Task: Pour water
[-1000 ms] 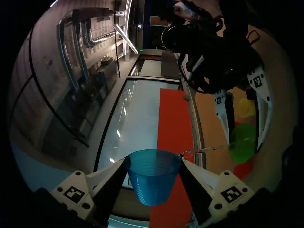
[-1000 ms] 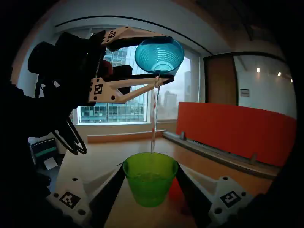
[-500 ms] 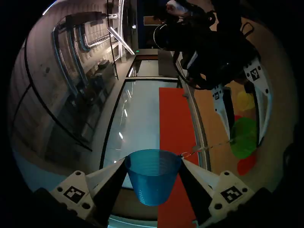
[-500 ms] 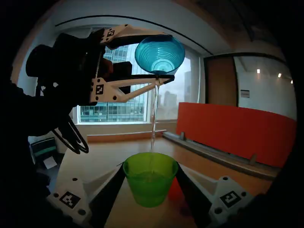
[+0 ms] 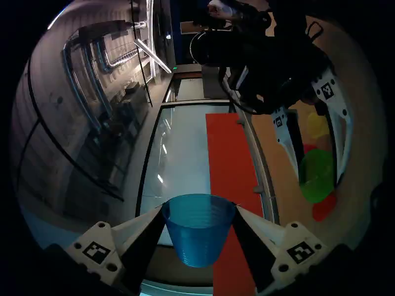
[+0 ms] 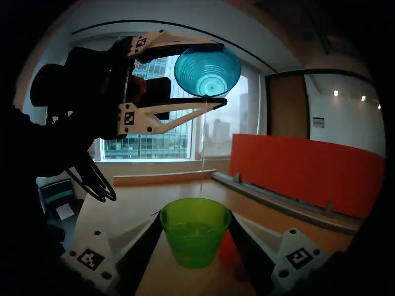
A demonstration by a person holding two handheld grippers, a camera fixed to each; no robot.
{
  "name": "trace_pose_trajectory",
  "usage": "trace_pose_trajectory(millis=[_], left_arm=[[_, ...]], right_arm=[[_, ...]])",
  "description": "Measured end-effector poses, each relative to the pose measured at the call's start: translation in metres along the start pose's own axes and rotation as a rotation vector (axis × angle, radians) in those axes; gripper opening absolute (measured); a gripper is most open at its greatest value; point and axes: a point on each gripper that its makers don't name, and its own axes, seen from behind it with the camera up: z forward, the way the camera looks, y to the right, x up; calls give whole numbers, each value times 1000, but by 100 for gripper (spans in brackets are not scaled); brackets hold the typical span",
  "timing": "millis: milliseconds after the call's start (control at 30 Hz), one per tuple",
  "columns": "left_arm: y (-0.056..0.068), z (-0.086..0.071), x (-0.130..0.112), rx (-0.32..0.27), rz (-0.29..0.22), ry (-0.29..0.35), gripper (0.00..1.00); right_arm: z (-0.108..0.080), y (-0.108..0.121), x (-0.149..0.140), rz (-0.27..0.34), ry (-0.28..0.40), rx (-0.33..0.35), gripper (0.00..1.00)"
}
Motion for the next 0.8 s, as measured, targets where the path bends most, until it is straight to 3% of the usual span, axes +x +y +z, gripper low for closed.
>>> trace_pose_trajectory(millis=[533,667,800], left_arm=[[-7,3,-6,3,-19,0,89],[-7,5,-11,3,-81,-7,89],[-3,6,-13,-5,-206,-11,89]], right_arm=[[1,1,1,-3,2,-3,92],[0,0,1,-2,4,-4,92],[0,0,2,-4,6,-6,92]])
